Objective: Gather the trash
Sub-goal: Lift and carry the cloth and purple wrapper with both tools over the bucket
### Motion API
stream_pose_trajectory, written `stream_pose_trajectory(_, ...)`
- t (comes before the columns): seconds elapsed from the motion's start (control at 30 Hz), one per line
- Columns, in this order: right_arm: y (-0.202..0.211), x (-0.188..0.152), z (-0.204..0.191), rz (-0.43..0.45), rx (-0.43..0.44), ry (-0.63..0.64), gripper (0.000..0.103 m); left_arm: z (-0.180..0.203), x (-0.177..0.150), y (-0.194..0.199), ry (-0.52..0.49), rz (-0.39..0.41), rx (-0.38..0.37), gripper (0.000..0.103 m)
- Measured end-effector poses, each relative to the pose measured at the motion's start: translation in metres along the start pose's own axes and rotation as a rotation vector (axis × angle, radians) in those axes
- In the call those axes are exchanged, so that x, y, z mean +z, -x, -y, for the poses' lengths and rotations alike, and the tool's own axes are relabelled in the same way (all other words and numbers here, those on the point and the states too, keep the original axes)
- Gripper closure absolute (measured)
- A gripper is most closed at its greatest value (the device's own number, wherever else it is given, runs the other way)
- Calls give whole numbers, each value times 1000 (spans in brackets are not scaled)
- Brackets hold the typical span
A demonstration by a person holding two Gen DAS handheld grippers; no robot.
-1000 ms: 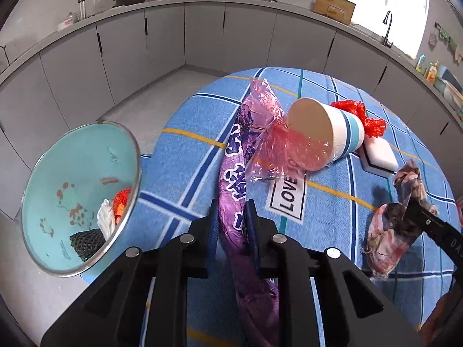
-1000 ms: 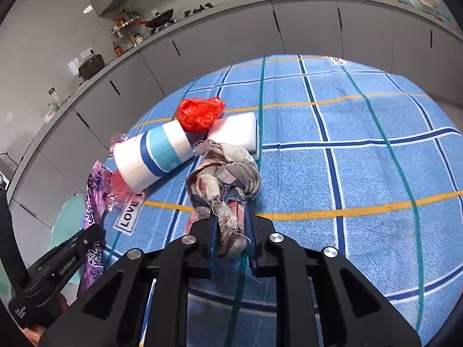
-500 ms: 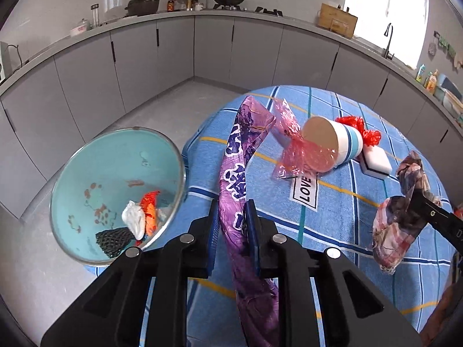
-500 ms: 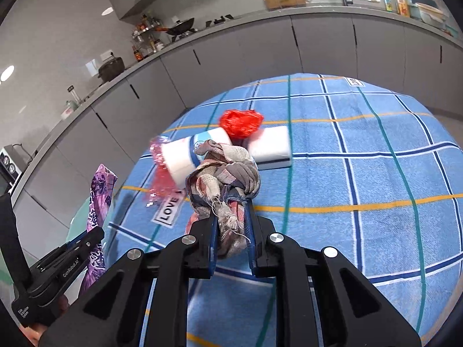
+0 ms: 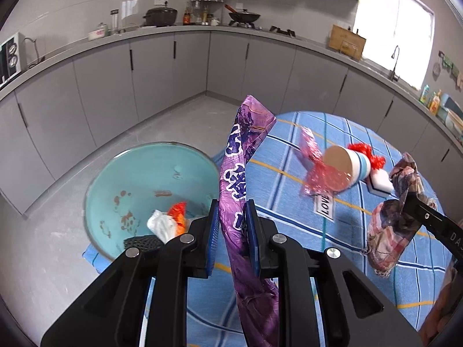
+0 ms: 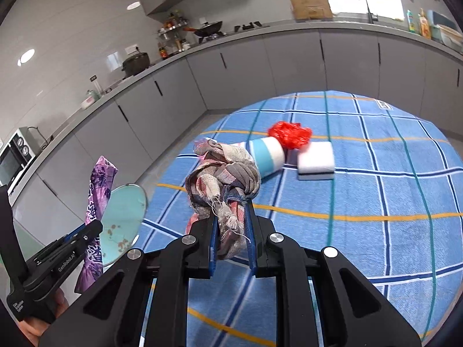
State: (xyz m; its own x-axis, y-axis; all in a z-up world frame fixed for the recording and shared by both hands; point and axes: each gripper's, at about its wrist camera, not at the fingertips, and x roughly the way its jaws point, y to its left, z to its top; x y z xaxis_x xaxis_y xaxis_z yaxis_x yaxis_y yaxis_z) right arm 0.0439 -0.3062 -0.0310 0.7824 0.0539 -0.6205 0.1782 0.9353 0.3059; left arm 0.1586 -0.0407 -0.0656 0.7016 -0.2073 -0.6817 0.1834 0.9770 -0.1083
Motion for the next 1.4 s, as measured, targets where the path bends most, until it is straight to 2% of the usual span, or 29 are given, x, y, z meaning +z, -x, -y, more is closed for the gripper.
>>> stream_pose_trajectory(0.57,-19,5,-81,-13,122,120,85,-81,6,15,122,39,91,84)
stream_pose_trajectory(1.0,-51,7,-143,-44,213,206,85,-112,12,5,155,35,127,84)
stream_pose_trajectory(1.4,-82,0,-180,-88,240,258,85,-128,14,-15,162,7,145,84)
